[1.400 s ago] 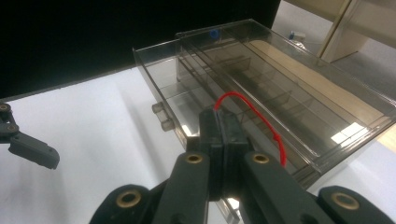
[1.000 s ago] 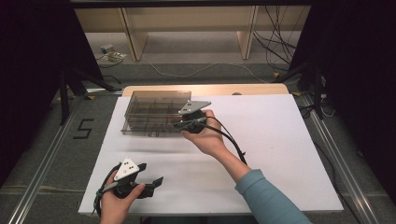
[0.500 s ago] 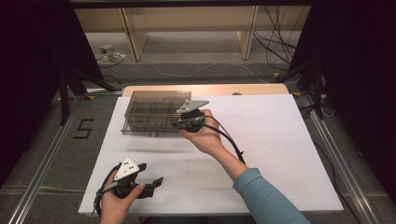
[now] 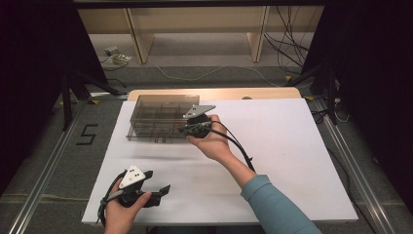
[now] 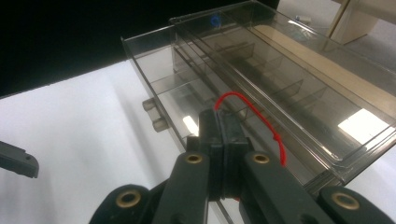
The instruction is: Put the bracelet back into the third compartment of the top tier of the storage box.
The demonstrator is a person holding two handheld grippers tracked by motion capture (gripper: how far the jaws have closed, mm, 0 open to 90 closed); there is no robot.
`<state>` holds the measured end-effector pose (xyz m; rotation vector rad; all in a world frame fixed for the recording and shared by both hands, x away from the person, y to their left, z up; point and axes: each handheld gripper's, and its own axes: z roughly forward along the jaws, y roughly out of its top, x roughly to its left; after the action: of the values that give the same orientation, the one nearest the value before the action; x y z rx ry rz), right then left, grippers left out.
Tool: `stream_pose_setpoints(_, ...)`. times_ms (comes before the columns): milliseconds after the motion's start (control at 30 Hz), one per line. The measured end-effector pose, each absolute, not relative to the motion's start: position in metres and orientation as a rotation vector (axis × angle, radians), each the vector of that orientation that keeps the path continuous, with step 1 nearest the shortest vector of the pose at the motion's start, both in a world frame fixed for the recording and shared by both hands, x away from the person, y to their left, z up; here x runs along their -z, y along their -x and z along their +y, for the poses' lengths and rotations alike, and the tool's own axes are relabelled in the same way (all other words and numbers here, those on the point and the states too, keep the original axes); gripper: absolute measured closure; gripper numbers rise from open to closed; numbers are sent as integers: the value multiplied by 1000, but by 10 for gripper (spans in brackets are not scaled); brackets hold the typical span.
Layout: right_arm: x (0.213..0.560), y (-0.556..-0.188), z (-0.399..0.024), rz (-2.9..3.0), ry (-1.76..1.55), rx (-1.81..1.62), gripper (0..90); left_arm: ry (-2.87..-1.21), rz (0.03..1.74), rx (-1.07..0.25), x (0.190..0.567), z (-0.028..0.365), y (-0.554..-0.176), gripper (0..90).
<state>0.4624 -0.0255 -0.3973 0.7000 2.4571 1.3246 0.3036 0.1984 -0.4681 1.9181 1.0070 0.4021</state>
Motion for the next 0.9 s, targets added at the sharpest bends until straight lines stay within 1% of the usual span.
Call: stream_pose_setpoints(900,411,-470,-22,2484,-732,-1256,899,-1920,1006,-397,469,198,-304,166)
